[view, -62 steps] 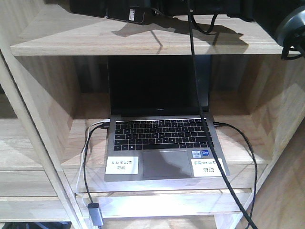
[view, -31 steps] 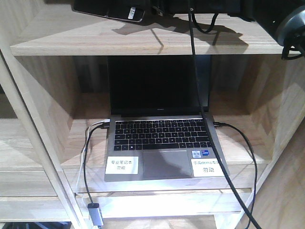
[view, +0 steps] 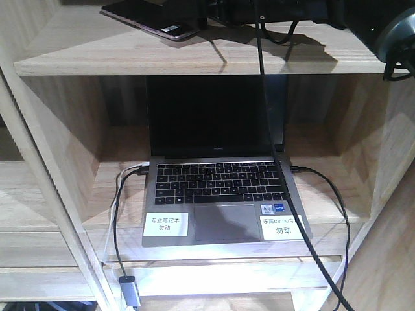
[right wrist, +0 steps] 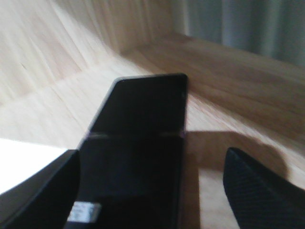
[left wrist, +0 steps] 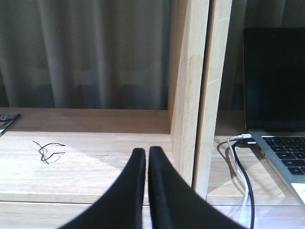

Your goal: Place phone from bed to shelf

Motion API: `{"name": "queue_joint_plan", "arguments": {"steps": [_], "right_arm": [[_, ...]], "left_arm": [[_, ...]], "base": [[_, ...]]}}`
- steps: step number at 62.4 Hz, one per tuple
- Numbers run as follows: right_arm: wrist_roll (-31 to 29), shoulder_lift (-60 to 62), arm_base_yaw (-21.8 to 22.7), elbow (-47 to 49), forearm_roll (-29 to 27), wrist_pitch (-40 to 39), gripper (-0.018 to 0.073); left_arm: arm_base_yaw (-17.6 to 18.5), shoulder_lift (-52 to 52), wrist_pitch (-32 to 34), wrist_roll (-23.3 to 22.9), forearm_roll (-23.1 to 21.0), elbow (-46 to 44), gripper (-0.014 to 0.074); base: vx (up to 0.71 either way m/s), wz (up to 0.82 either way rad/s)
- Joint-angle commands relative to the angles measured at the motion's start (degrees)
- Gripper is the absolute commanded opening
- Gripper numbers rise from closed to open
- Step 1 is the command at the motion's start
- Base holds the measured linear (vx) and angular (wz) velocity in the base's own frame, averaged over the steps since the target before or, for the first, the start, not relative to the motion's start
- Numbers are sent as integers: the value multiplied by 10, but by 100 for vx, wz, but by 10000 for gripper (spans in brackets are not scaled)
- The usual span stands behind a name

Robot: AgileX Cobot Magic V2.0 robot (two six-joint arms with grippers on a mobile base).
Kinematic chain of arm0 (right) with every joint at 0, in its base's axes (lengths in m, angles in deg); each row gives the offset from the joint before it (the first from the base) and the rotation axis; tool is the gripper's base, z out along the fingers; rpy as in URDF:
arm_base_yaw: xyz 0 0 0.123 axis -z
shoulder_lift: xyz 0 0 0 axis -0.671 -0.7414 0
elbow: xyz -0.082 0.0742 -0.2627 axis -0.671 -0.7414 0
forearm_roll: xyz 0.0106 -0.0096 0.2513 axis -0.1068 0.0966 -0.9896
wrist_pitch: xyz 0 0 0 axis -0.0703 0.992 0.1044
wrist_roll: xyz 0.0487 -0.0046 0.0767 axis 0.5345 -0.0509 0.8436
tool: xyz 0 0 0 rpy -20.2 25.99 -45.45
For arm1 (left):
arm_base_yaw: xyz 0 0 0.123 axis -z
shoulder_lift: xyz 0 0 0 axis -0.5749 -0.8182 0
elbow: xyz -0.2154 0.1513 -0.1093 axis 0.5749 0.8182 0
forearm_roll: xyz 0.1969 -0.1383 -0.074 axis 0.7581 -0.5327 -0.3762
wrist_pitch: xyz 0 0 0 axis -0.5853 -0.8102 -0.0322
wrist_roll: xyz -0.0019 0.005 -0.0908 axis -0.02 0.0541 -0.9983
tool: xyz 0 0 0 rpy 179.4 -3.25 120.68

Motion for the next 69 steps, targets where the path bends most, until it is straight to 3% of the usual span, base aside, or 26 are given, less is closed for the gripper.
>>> {"name": "queue_joint_plan", "arguments": {"steps": [1, 17, 26, 37, 52, 69], "right_arm": [[1, 45, 2, 20, -21, -19, 574], [23, 76, 2, 20, -5, -6, 466], [68, 98, 2, 20, 12, 6, 287], [90, 128, 3, 18, 37, 40, -14], [114, 191, 3, -21, 82, 53, -6], [86, 337, 3, -215, 83, -40, -6]], "left_arm": [[2, 8, 41, -3, -5, -12, 1], [2, 8, 41, -3, -5, -12, 1], [2, 8, 41, -3, -5, -12, 1], [2, 8, 41, -3, -5, -12, 1], [2, 8, 41, -3, -5, -12, 1], [2, 8, 41, -3, -5, -12, 1]], "base": [[0, 0], [0, 0], [0, 0], [0, 0], [0, 0], [0, 0]]}}
